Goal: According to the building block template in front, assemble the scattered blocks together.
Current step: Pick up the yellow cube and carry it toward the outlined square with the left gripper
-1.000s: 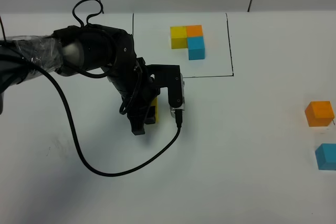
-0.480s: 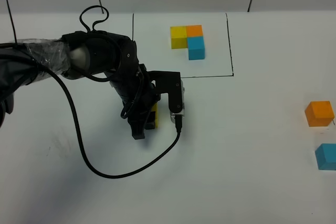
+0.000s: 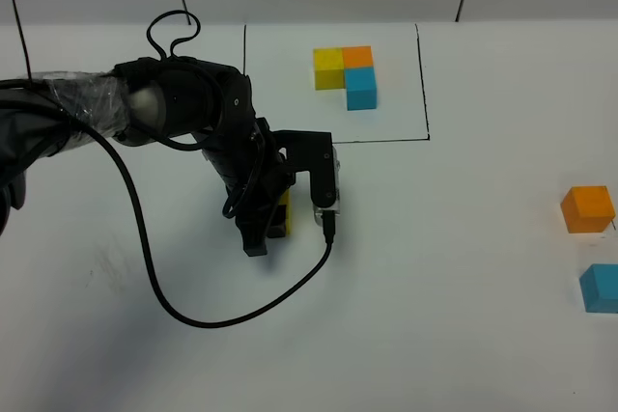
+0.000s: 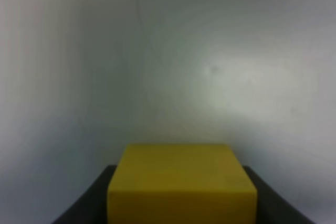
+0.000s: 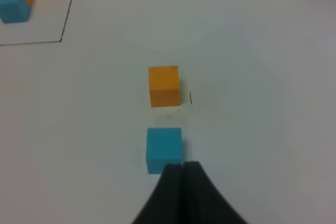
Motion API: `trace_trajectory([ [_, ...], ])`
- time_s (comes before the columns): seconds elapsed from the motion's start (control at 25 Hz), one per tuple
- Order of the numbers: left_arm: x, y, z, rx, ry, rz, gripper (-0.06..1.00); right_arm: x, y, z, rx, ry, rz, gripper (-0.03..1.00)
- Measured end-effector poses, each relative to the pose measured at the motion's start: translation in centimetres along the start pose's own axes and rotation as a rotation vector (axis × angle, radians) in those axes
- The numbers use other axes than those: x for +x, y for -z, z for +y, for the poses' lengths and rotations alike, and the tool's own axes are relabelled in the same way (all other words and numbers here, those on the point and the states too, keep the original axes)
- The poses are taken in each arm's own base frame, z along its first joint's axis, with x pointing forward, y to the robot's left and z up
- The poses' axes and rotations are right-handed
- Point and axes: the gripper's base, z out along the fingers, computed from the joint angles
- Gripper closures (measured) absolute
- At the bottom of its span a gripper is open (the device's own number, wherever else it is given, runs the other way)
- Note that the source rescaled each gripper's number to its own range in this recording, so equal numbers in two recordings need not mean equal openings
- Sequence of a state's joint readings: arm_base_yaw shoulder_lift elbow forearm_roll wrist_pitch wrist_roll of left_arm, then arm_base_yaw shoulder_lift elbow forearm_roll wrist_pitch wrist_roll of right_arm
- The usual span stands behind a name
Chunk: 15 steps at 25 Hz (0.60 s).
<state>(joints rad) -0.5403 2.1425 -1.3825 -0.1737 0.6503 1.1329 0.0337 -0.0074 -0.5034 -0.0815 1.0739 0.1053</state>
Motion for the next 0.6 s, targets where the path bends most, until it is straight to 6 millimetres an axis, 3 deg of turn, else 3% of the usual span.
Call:
trace_trajectory([
  [0.2,-0.15,-0.15,0.33,-0.036,0.051,-0.019,0.42,0.00,0.00,0.00,0.000,0.000,0.000,0.97],
  [0.44,-0.26,-0.26,0.67,-0.072,0.109,-0.036,0.05,0.00,0.00,0.00,0.000,0.000,0.000,0.97],
  [0.6,-0.29,-0.12,0.69,-0.074,0.119,-0.038,-0.01,0.00,0.00,0.00,0.000,0.000,0.000,0.97],
])
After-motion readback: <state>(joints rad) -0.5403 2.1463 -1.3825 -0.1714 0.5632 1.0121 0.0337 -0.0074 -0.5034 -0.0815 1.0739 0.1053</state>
